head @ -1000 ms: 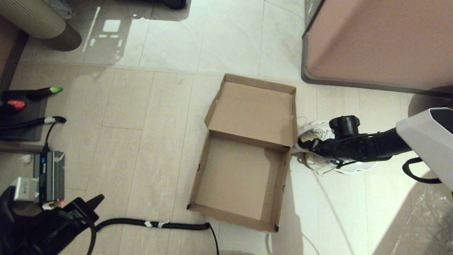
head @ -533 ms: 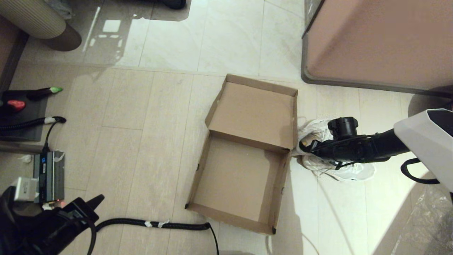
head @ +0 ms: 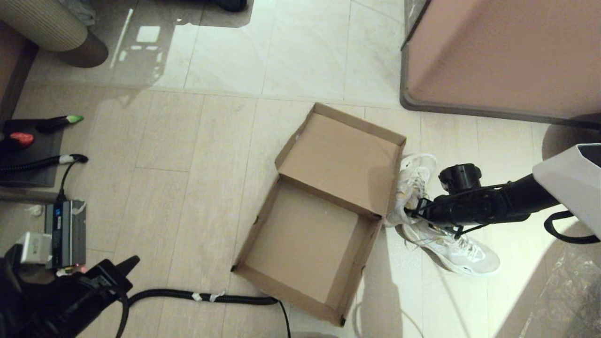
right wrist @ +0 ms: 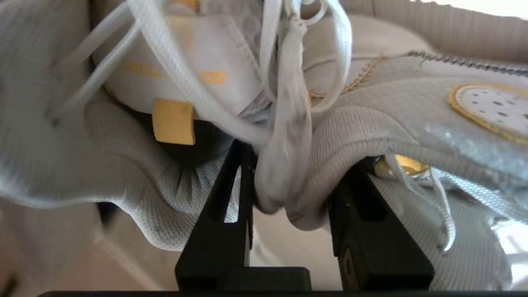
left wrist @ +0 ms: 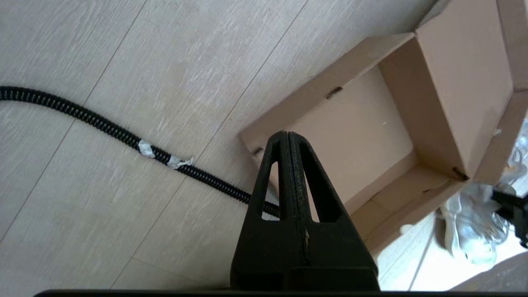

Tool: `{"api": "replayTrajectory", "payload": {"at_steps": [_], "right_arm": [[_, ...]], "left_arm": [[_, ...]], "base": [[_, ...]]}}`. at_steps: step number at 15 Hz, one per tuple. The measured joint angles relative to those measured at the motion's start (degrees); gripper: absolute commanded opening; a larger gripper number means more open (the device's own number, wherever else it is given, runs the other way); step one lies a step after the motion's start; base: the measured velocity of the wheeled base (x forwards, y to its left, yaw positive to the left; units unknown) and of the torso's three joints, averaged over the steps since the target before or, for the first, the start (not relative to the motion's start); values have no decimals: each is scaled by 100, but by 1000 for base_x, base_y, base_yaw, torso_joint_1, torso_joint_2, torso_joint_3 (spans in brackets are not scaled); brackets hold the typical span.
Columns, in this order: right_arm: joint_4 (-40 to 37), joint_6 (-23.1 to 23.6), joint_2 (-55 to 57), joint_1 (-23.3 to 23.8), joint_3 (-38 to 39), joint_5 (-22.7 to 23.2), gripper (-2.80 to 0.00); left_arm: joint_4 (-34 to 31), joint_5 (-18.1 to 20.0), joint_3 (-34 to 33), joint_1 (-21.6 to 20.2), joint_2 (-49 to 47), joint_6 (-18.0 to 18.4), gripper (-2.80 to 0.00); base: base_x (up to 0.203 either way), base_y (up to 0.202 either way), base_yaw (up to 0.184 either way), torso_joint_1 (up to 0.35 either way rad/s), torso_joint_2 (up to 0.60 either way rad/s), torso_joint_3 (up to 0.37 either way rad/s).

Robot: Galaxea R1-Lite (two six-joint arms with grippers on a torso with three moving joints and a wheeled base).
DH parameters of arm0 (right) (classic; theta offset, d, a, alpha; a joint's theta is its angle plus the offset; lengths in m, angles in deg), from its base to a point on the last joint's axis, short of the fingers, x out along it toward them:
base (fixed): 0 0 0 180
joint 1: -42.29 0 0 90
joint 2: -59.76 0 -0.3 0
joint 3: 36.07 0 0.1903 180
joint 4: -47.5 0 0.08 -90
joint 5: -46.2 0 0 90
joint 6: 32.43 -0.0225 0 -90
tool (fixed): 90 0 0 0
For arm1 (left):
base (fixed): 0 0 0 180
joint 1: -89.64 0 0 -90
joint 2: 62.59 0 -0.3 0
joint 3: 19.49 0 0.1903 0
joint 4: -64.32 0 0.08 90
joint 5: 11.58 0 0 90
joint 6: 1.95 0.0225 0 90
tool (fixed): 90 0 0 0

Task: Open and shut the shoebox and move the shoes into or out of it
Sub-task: Put the shoes into the shoe box

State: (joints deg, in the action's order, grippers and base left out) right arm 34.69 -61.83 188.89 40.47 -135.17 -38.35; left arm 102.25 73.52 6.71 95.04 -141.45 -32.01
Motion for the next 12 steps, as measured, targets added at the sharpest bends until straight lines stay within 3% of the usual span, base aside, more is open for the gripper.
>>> {"api": "replayTrajectory", "payload": {"at_steps": [4, 12], "right_arm": [[5, 369, -737, 91, 951, 231, -280], [-321, 424, -2364, 267, 2023, 318, -280]], "left_arm": [[-2, 5, 72, 38, -55, 0, -280], [-2, 13, 313, 150, -220, -4, -280]], "base": [[0, 0, 0, 0, 0, 0], [0, 0, 0, 0, 0, 0]]}}
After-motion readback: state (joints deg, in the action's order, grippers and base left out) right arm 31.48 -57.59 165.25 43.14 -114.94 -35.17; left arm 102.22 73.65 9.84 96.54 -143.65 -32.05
